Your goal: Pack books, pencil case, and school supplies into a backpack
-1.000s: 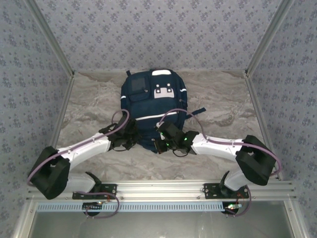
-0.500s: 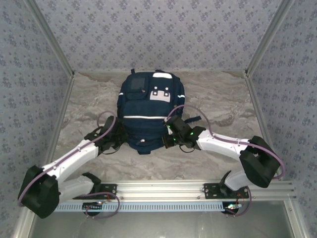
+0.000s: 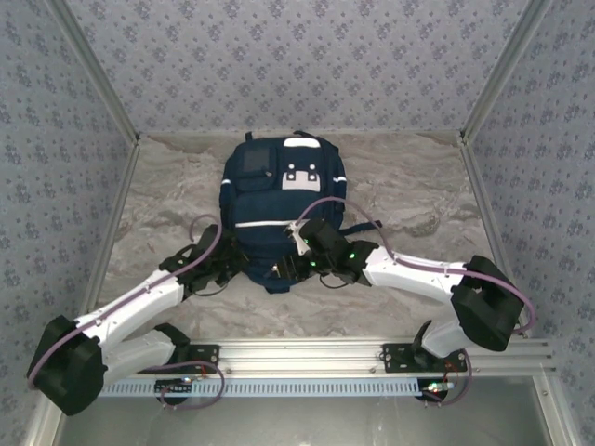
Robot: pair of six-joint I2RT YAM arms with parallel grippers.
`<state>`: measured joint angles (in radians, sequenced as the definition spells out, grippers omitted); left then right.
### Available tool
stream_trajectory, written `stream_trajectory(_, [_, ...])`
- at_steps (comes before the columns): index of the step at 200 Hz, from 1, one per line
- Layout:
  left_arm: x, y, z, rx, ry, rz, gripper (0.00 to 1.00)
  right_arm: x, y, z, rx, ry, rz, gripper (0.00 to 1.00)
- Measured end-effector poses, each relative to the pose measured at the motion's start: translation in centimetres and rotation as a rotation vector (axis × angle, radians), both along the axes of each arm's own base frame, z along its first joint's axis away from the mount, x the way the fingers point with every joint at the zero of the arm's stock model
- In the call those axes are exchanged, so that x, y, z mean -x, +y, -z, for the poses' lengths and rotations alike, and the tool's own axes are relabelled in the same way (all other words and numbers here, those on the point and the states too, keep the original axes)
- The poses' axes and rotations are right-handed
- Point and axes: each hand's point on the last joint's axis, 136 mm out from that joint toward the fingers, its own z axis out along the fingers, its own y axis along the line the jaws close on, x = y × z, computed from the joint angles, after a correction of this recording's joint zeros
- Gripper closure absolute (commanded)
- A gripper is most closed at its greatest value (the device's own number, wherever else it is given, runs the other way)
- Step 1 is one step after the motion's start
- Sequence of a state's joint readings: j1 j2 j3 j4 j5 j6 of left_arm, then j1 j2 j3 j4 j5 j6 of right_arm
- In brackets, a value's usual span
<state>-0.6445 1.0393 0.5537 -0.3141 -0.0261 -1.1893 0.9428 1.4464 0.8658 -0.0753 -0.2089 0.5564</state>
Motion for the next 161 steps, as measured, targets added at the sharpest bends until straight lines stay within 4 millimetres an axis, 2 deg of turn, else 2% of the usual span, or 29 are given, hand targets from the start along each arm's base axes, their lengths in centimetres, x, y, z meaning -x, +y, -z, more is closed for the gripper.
stream_trajectory(15, [0.4,-1.6,-0.4,0.018,-0.02,0.052,1.0,0.0,-0.3,-0.2,-0.012,0.033,0.04,0.62])
stream_trajectory(38, [0.6,-2.8,-1.0,0.039,-0.046,0.087,1.0,0.3,-1.3,-0.4,-0.003,0.09,0.108,0.62])
stream_trajectory(77, [0.7,-4.8,-0.4,0.038,-0.045,0.129,1.0,0.4,-5.6,-0.6,0.102,0.17,0.333,0.54])
stream_trajectory(91, [0.6,-5.8,-0.2,0.035,-0.04,0.15,1.0,0.1,-6.5,-1.2,0.133,0.187,0.403,0.5])
stream_trajectory(124, [0.0,-8.1,-0.5,0.052,-0.045,0.176,1.0,0.5,-6.9,-1.9,0.175,0.193,0.449,0.51])
stream_trajectory(161, [-0.3,-9.4,-1.1,0.075,-0.058,0.186,1.0,0.7,-7.0,-0.3,0.214,0.209,0.447,0.55])
